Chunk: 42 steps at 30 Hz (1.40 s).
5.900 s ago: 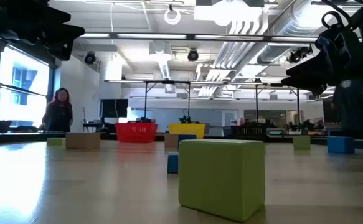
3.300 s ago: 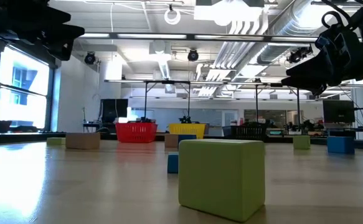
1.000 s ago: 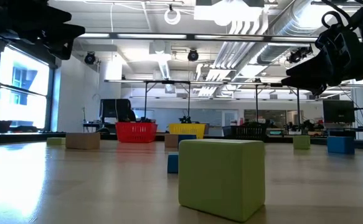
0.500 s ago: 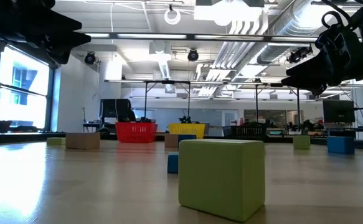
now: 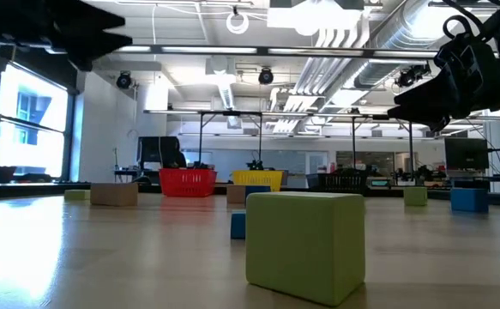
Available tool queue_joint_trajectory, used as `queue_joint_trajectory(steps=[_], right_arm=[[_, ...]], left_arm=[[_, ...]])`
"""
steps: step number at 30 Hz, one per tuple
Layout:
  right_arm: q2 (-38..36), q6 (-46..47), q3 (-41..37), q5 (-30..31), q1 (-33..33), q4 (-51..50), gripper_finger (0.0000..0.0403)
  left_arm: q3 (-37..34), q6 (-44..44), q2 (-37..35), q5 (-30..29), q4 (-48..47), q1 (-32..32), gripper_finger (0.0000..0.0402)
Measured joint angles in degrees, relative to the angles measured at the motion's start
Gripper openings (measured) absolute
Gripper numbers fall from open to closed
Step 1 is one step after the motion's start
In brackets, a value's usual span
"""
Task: Sort & place blocks by color
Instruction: Put the brown block into the red basket
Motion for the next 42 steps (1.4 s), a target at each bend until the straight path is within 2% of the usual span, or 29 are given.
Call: queue_joint_trajectory(steps=[6,18,25,32,42], right_arm=[[0.0,0.0,0.0,0.0,0.0,0.0,0.0218],[0.0,0.0,0.0,0.0,0.0,0.0,0.0218],[0.0,0.1,0.0,1.3,0.0,0.0,0.0218],[0.0,1.2,0.0,0.3,0.0,0.0,0.0218],[0.0,1.5,0.0,-1.0,0.0,0.0,0.0218]], left_arm=[[6.1,5.3,3.0,4.8,-2.0,0.0,0.0237],[24.2,4.5,20.0,4.6,-31.8,0.0,0.0237],[30.6,4.0,31.0,5.0,-43.9,0.0,0.0236],[31.0,2.5,40.5,10.0,-45.1,0.1,0.0236],[31.0,2.5,51.6,13.0,-45.4,2.1,0.0236]])
